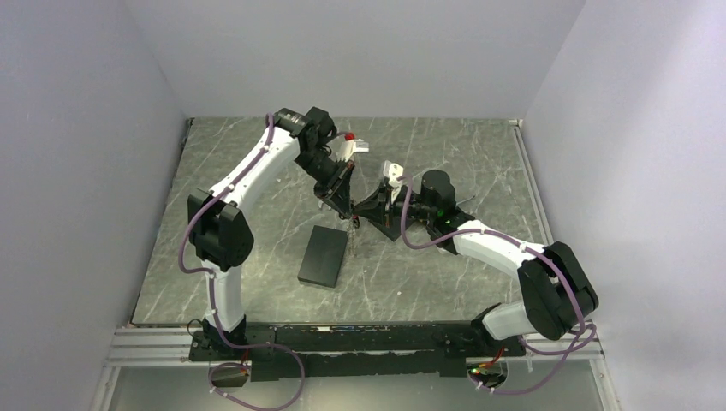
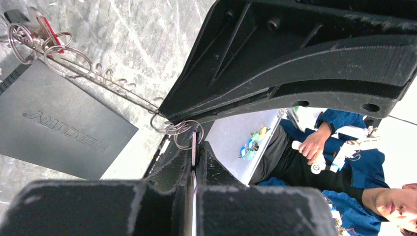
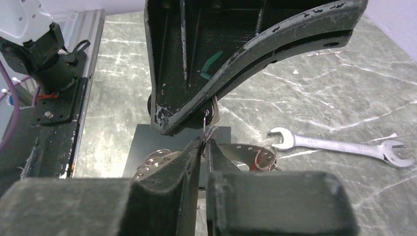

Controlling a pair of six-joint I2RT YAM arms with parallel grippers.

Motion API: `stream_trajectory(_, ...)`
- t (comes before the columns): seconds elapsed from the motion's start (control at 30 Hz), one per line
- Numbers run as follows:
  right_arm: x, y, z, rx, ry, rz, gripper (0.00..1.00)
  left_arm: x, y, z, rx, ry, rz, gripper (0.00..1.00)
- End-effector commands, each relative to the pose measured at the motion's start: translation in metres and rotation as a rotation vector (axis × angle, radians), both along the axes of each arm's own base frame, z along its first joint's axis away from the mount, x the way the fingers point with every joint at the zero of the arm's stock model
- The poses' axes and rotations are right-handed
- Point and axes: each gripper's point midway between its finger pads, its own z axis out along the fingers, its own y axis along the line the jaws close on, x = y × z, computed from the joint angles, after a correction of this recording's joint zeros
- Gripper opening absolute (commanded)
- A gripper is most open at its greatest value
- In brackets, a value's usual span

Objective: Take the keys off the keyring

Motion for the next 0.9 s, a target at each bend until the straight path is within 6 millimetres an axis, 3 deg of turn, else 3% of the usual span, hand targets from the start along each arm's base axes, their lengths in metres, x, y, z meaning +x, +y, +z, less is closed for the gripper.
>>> stream_trajectory(0.0,-0.007,0.002,0.008,0.021,-0.039,0.042,0.04,-0.013,-0.001,0.033,-0.096,-0.029,-0.017,0.00)
stream_trajectory(0.03,-0.007,0.002,0.009,0.023,-0.040,0.043,0.00,-0.013,-0.002,0.033,-0.099,-0.032,-0.019,0.00)
stream_trajectory(0.27,-0.009,0.000,0.012,0.027,-0.049,0.047,0.00,-0.005,0.007,0.029,-0.069,-0.075,-0.004,0.00)
stream_trajectory(0.67,-0.020,-0.006,0.029,0.090,-0.001,0.089,0.00,0.014,0.030,-0.004,0.024,-0.139,0.058,0.00)
stream_trajectory(0.77,-0.025,-0.006,0.031,0.108,0.012,0.114,0.00,0.016,0.031,-0.008,0.021,-0.163,0.046,0.07)
stream_trajectory(0.87,-0.029,-0.007,0.036,0.127,0.025,0.131,0.00,0.017,0.032,-0.007,-0.002,-0.207,0.023,0.20)
